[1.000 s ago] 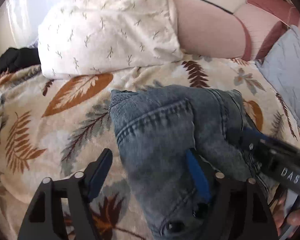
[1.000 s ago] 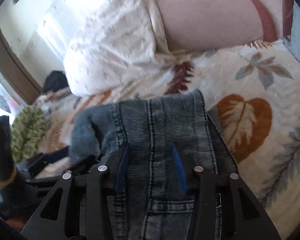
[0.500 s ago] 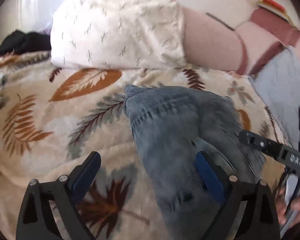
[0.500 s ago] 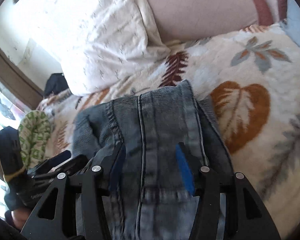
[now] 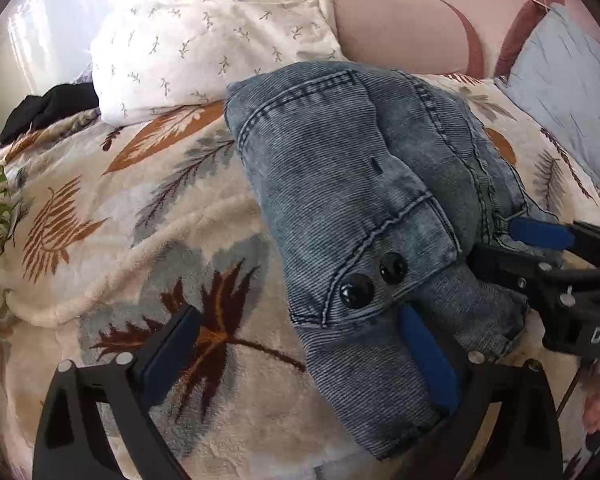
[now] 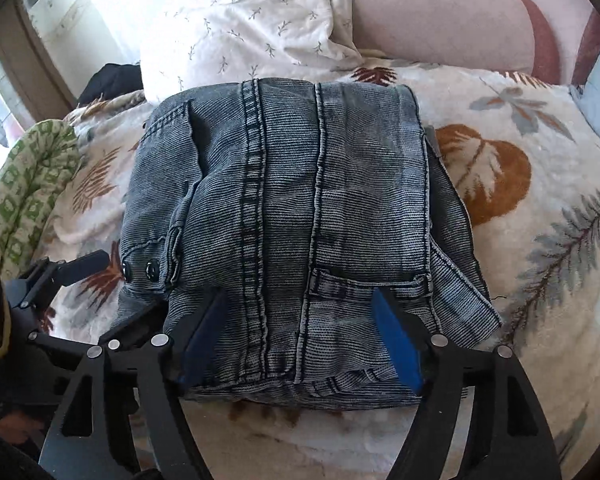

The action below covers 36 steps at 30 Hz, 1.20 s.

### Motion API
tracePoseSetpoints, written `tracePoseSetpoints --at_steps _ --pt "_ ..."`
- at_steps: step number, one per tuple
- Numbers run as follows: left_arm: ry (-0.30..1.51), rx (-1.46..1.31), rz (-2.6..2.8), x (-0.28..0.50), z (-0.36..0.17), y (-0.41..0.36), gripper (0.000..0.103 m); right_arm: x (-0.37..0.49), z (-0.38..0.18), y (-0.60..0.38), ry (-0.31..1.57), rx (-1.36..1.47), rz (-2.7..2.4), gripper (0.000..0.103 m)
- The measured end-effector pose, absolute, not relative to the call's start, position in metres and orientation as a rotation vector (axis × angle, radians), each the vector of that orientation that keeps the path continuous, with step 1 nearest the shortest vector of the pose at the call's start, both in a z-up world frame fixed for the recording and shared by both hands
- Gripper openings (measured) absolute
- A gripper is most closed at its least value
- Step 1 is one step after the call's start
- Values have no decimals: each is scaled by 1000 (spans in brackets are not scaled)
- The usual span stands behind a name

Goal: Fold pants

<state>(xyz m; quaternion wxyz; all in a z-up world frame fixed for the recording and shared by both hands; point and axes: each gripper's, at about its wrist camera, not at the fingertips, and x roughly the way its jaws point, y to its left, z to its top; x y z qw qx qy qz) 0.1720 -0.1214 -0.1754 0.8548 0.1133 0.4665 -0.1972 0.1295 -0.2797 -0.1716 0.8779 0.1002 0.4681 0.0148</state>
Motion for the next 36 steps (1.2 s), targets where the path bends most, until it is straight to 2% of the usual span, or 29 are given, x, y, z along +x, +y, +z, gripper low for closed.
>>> tracePoseSetpoints --at_steps 2,7,10,20,25,36 --pt "987 206 -411 170 -171 -116 102 127 -170 -280 967 214 28 74" --pt "843 226 -400 137 -139 -98 101 105 -145 -288 931 321 -4 76" --pt "783 218 -397 118 -119 -83 101 83 -122 -288 852 379 -7 76" --pt "642 213 -324 88 -68 -39 103 13 -66 -249 604 300 -127 83" --pt "618 227 -311 86 -62 -30 103 19 -64 -239 559 246 -187 85" --pt "633 185 -233 96 -69 -15 103 36 -88 -245 641 270 -197 85"
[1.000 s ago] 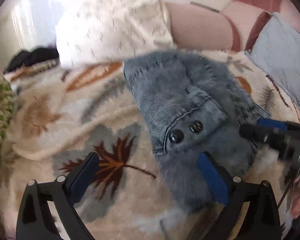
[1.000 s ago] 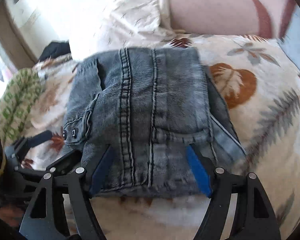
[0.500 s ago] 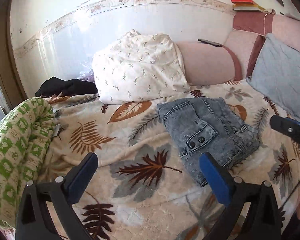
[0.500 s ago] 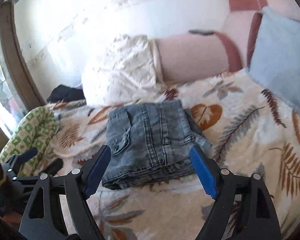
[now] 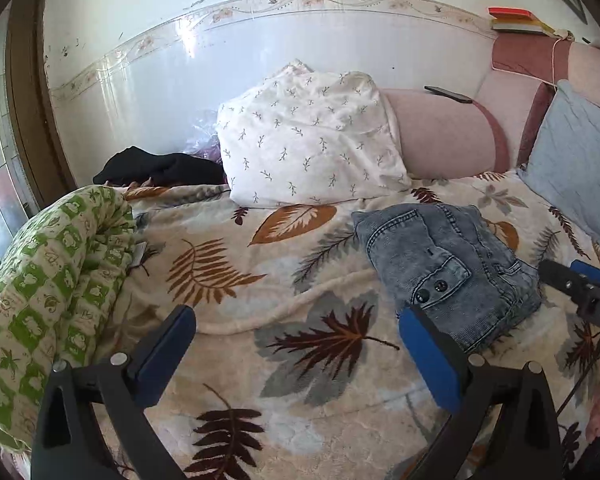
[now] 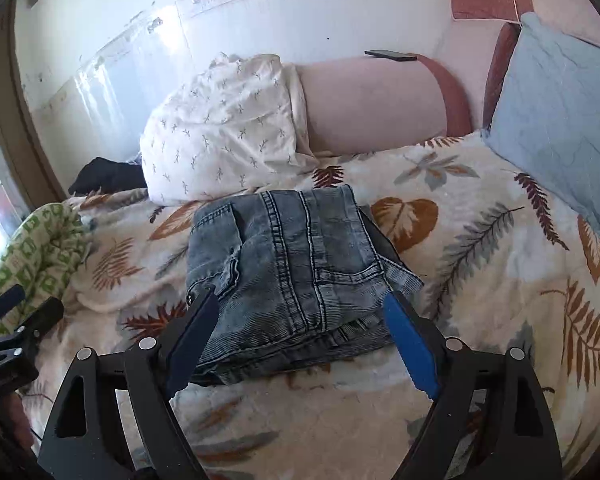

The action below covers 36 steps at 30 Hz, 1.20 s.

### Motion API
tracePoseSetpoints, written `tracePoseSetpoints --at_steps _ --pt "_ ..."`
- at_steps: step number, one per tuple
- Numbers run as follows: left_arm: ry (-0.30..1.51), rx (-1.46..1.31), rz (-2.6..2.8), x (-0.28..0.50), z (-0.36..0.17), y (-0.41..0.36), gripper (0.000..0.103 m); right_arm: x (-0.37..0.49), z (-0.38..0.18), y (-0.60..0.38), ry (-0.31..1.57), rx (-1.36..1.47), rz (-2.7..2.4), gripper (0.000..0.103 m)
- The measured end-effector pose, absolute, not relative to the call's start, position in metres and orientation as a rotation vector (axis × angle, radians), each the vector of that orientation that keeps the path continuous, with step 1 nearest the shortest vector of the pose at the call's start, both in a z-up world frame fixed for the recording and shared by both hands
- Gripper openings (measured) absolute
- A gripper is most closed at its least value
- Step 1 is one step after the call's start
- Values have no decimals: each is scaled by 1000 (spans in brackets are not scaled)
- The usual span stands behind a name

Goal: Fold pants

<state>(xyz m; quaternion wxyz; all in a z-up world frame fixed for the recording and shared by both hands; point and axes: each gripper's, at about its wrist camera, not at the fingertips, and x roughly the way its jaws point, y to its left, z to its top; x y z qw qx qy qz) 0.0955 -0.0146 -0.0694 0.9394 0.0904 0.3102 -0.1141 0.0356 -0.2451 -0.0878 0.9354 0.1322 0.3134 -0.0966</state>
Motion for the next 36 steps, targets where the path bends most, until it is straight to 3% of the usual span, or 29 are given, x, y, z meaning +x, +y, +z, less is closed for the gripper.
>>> tracePoseSetpoints --at_steps 20,29,36 --pt "653 168 -254 99 -75 -10 103 35 -85 -239 637 253 -173 85" --pt "819 33 -452 150 -104 -18 103 68 -102 -338 780 569 -133 86" --pt "931 -58 -590 181 -130 -47 103 118 -134 -384 892 640 -75 86"
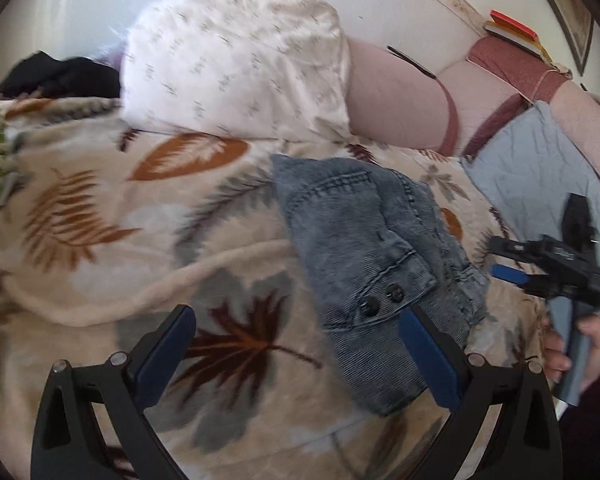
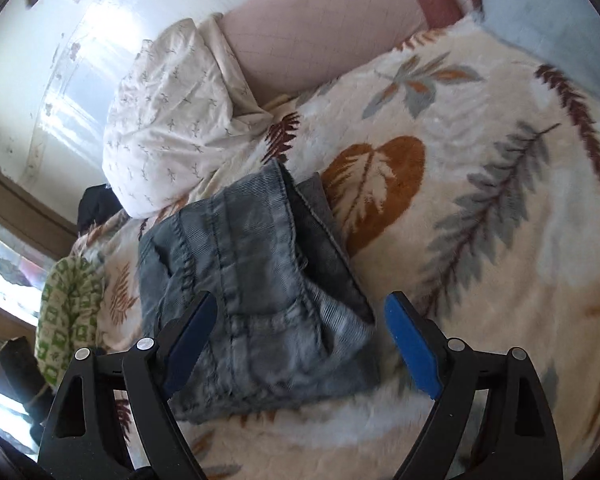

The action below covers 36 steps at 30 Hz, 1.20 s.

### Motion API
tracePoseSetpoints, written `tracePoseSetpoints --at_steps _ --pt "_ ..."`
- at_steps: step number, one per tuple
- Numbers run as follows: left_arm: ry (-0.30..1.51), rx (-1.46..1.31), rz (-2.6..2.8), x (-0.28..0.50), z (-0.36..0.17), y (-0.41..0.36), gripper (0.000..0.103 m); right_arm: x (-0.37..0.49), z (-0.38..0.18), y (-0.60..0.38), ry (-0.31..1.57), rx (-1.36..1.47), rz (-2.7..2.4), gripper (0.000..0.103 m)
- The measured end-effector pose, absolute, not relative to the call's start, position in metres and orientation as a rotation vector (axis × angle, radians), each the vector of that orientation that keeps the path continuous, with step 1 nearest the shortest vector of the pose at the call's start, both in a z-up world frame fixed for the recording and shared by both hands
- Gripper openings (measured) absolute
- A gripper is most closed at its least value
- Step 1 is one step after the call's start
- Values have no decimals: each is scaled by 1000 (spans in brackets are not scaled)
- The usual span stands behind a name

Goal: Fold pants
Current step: 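Grasp the folded jeans stack with the left tool while the right tool grasps beside it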

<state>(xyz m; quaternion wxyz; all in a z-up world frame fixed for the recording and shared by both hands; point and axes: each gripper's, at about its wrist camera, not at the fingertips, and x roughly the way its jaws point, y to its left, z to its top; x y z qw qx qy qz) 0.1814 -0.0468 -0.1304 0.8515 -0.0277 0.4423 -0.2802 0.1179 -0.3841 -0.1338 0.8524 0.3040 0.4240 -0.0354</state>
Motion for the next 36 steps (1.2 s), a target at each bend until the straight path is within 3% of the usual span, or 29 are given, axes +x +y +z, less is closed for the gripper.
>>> tracePoseSetpoints --at_steps 9,17,31,34,36 --pt "1003 -54 -667 195 -155 -69 103 147 -178 -408 943 752 -13 87" --pt "1029 -115 -722 199 -166 -73 103 152 -186 -412 920 819 84 95" --pt "1123 -253 -771 215 -187 -100 103 182 -192 -389 942 827 246 100" --pt "1131 -271 -803 212 -185 -110 102 181 -191 -383 947 814 277 91" --pt "1108 -227 -796 208 -183 -116 99 180 -193 -384 960 849 276 74"
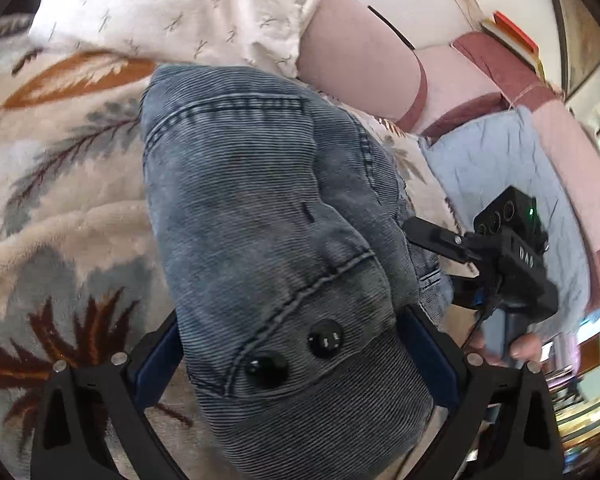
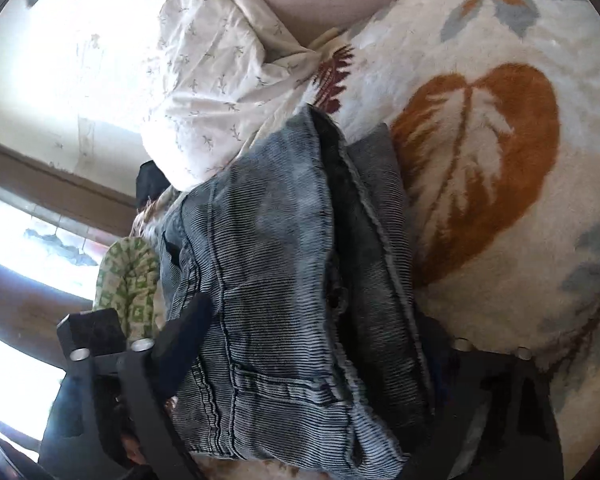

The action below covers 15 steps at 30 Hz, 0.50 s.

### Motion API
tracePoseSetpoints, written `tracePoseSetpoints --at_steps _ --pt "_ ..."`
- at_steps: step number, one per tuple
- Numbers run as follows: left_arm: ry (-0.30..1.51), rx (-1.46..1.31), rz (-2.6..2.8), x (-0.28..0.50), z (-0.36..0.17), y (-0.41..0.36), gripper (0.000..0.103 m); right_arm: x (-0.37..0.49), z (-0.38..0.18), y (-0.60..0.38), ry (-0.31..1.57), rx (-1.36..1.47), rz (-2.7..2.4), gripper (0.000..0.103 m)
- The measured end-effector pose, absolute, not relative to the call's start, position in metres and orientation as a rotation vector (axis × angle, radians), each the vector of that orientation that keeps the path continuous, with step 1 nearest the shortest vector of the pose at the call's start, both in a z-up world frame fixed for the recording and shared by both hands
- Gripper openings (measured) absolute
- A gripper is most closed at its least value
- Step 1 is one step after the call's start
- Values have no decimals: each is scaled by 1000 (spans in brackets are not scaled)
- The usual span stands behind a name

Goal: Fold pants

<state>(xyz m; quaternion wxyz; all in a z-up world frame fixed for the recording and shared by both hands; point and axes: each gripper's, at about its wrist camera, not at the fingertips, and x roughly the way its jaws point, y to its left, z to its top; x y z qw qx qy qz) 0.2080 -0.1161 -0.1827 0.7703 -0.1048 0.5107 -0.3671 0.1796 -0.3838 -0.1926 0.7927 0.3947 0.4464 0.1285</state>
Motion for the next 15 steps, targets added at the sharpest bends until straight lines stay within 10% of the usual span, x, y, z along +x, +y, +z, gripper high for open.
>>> tracePoseSetpoints --at_steps 3,15 --pt "1097 -214 -807 206 -180 -114 84 177 -198 -389 968 919 286 52" --pt "1056 -230 -835 194 -159 -86 52 162 -176 -362 960 933 327 32"
